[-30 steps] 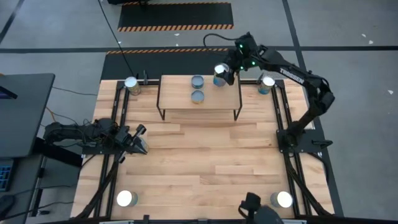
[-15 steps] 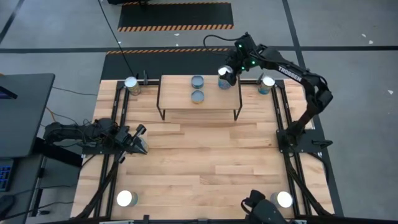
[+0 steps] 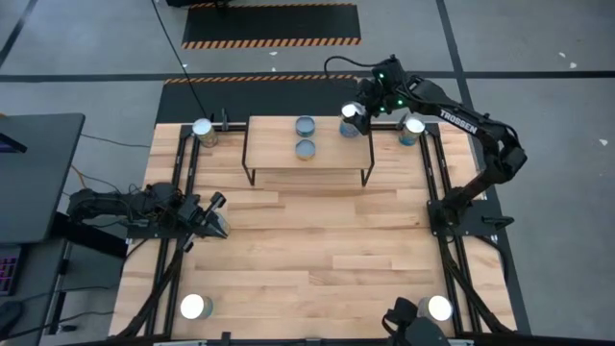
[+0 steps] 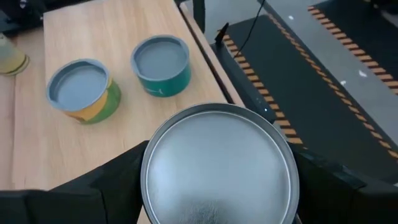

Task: Pick and place cans onto a shelf
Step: Put the big blue canned cherries on the shelf, then put the big blue canned cherries on the shelf aligned with the other big blue canned cherries

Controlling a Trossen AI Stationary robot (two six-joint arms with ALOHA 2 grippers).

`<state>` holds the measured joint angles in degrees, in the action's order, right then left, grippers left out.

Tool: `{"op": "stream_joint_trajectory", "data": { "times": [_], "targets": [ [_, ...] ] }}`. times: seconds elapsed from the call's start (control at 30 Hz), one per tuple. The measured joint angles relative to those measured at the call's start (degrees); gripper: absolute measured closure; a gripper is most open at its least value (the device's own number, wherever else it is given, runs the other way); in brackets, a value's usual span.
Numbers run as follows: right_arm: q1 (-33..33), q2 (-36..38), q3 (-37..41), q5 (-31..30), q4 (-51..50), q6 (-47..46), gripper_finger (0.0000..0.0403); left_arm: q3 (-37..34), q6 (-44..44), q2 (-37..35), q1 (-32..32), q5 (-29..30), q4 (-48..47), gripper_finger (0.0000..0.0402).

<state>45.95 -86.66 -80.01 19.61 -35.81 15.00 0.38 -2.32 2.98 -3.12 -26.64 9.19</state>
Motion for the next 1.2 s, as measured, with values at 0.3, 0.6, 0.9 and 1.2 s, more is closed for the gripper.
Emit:
{"op": "stream_joint_trajectory", "data": {
  "times": [0.3,0.6,0.9,1.2],
  "targets": [
    [0.3,-0.3,0.1,1.1,-0.2,0.4,0.0068,0.0,0.0,0.0,0.0,0.0,0.0,0.0374],
    [0.3,-0.5,2.1,-0.9,-0.5,0.4,0.0036,0.0,0.0,0.0,0.0,0.0,0.0,0.0374],
    [0.1,0.3,0.8,-1.8,-0.3,0.2,0.0004,0.0,0.0,0.0,0.0,0.0,0.0,0.0374],
    [-0.9,4.1,-1.2,-2.8,-0.2,0.0,0.0004,0.0,0.0,0.0,0.0,0.0,0.0,0.0374]
  ]
}}
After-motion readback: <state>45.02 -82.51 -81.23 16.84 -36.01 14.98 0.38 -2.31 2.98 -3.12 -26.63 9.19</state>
